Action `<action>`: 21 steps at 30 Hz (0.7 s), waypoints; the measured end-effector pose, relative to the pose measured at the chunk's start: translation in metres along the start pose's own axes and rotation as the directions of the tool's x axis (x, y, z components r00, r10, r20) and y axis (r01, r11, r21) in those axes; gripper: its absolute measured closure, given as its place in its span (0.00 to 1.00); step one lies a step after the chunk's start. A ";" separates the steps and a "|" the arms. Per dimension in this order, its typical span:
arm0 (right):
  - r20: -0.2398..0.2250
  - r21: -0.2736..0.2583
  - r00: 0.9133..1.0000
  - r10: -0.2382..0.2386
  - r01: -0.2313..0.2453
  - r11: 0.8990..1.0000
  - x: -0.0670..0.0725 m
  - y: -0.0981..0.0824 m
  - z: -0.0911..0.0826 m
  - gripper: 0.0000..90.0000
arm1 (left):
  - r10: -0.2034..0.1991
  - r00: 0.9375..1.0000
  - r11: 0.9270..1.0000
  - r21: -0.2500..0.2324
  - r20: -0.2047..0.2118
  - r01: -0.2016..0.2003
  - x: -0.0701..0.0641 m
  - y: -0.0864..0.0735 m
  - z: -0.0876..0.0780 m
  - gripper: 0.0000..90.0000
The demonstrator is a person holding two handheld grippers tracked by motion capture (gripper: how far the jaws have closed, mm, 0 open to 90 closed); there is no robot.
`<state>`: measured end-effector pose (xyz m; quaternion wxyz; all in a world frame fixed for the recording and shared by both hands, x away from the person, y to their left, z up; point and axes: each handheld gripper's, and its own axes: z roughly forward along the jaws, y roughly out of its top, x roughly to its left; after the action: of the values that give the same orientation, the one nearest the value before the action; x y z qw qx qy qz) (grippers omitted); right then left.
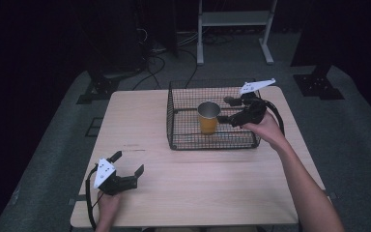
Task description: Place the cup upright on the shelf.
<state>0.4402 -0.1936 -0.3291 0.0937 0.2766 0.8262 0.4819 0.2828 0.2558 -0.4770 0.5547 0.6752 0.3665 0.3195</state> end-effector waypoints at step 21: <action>-0.004 -0.023 1.000 0.027 -0.027 0.999 0.012 -0.044 -0.036 0.07 | 0.003 1.000 1.000 0.002 -0.002 -0.003 0.000 0.000 0.000 0.01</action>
<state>0.3992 -0.2306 -0.3471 0.0888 0.2858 0.8168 0.4932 0.2827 0.2557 -0.4770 0.5530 0.6760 0.3666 0.3206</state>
